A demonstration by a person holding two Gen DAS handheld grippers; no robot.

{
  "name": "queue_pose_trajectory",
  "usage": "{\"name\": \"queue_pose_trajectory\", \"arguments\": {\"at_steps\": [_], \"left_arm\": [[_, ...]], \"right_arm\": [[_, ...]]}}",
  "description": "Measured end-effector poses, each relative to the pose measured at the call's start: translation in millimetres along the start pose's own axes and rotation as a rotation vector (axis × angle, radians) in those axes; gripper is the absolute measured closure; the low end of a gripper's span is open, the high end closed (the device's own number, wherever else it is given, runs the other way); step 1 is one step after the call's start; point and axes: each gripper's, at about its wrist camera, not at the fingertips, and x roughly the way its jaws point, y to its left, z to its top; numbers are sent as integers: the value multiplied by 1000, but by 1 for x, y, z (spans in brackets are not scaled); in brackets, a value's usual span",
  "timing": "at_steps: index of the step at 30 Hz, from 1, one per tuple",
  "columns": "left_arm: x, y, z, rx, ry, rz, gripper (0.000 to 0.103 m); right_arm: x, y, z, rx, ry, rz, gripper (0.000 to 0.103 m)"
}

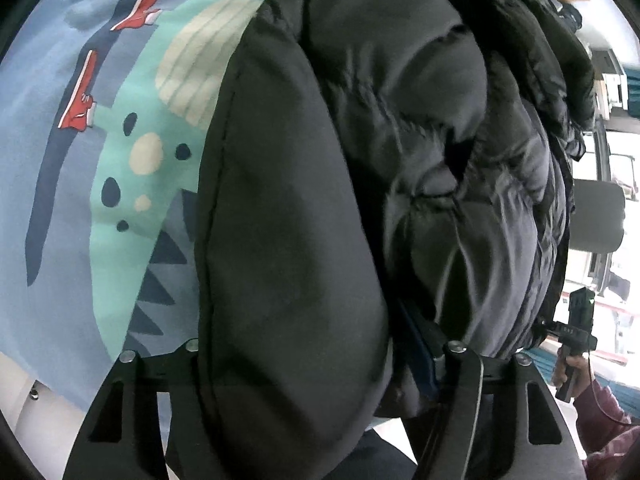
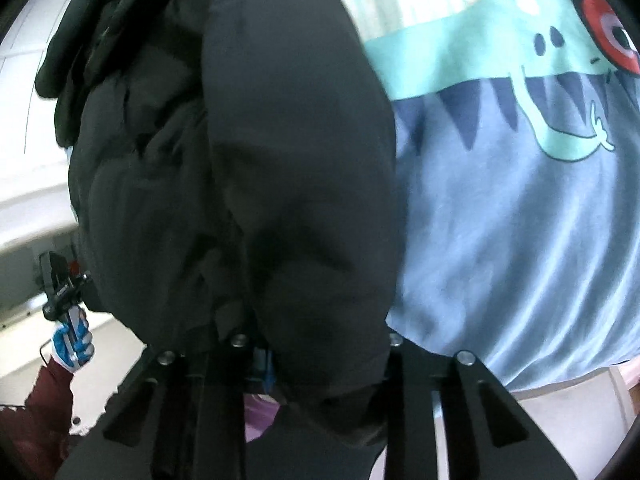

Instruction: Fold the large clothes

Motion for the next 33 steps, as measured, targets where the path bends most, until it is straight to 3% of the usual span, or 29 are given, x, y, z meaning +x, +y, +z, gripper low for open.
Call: {"name": "queue_pose_trajectory", "arguments": {"at_steps": [2, 4, 9, 14, 19, 24, 33], "left_arm": [[0, -7, 0, 4, 2, -3, 51], [2, -20, -5, 5, 4, -19, 69], [-24, -25, -10, -12, -12, -63, 85], [-51, -42, -7, -11, -47, -100, 90], [-85, -45, 7, -65, -141, -161, 91], [-126, -54, 38, -114, -263, -232, 91], [-193, -92, 100, -83, -410, -350, 91]], "right_arm": [[5, 2, 6, -9, 2, -10, 83], [3, 12, 7, -29, 6, -13, 89], [-7, 35, 10, -85, -3, -17, 92], [-34, 40, 13, -105, -61, -3, 94], [-78, 59, 24, -113, -198, 45, 94], [-110, 79, 41, -143, -302, 63, 94], [-206, 92, 90, -147, -528, 161, 94]]}}
